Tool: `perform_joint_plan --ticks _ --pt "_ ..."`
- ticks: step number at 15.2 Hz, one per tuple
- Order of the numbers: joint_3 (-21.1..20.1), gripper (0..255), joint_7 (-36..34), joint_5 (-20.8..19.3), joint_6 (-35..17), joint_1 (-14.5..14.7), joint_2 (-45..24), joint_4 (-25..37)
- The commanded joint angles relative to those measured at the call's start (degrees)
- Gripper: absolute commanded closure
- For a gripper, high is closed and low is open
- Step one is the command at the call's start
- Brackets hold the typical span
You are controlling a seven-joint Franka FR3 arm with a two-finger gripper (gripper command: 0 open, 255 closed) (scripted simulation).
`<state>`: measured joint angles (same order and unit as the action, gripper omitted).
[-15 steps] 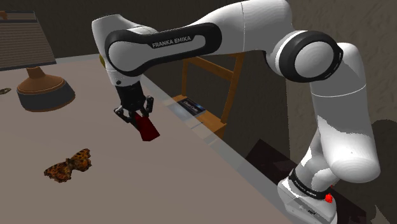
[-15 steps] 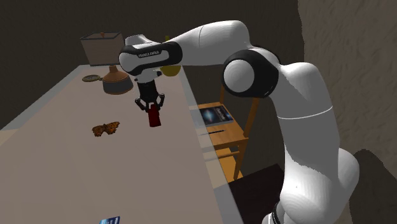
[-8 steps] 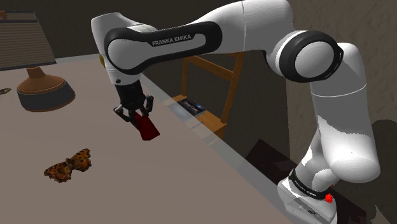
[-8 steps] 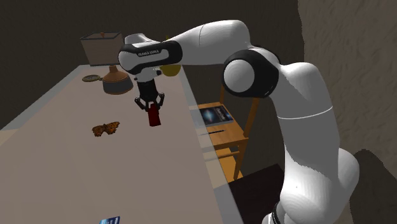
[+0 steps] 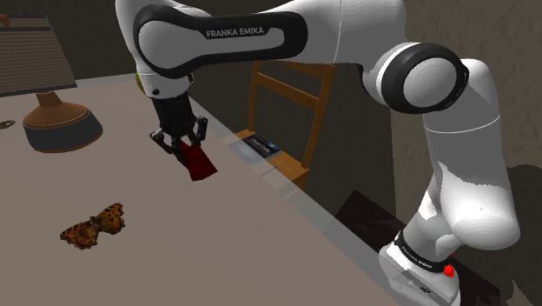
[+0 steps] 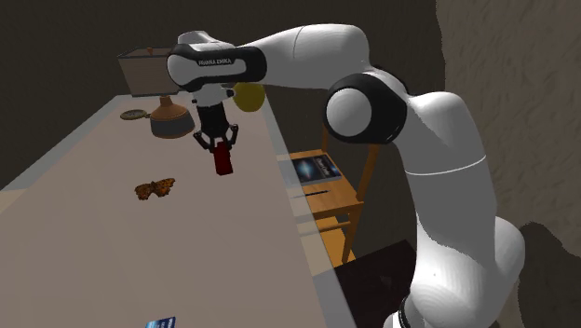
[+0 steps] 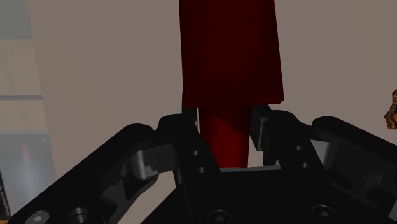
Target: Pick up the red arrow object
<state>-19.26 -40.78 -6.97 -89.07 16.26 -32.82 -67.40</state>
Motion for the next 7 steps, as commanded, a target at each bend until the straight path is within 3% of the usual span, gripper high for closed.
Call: perform_joint_plan --ticks 1,7 --pt "-0.02 255 0.1 0.03 1.5 0.07 0.11 1.4" --pt "-0.02 255 0.08 -0.11 5.14 0.63 -0.56 5.74"
